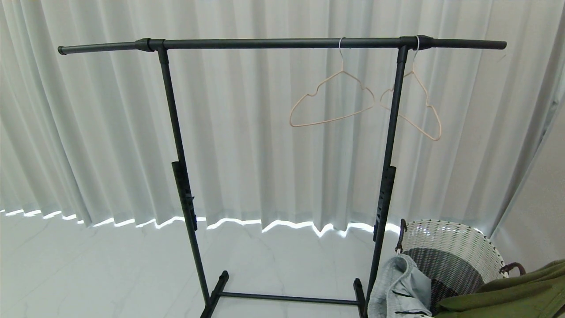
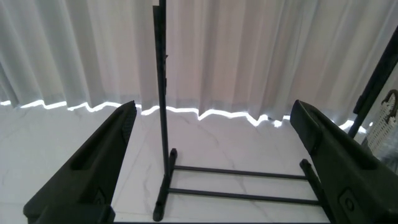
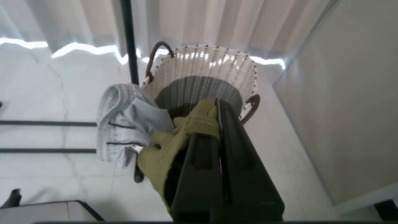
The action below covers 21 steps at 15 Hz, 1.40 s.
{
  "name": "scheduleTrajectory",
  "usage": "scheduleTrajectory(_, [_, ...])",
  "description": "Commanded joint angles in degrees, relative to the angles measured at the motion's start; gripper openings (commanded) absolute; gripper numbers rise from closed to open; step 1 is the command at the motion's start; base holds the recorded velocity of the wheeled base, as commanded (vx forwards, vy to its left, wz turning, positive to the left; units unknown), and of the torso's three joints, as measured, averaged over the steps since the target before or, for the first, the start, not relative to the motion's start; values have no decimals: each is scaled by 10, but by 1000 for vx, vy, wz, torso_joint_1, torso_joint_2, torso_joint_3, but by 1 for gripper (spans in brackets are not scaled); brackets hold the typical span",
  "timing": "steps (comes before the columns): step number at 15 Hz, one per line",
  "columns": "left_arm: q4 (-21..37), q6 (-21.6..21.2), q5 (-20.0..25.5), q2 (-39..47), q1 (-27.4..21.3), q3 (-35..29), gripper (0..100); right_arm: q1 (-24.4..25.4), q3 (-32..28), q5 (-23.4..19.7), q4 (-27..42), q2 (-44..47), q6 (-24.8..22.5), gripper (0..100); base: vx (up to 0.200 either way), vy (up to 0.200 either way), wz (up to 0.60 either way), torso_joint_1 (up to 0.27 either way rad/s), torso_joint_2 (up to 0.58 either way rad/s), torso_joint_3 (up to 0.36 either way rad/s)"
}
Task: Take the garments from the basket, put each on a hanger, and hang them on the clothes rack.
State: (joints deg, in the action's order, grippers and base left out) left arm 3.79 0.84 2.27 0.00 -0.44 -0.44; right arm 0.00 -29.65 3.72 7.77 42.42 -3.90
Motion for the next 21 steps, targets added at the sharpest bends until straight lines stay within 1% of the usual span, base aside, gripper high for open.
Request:
scheduleTrajectory(1, [0,0,0,0,0,0,100,0,4,-4,1,-1,-1,0,0,0,0,0,0,0])
scheduleTrajectory(3, [0,0,0,0,0,0,100,0,6,-13,1,-1,-8,0,0,0,0,0,0,0])
scheduleTrajectory(4, [0,0,0,0,0,0,100,0,6,-14,0,-1,-15,0,0,200,0,-2,2,12])
scheduleTrajectory(12, [0,-1,0,0,0,0,100,0,13,-19,0,-1,-16,0,0,200,0,2,4,3])
scheduleTrajectory(17, [0,-2,0,0,0,0,100,0,13,-32,0,-1,-16,0,0,0,0,0,0,0])
scheduleTrajectory(21, [0,-2,0,1,0,0,100,1,26,-71,-2,-4,-16,0,0,0,0,0,0,0])
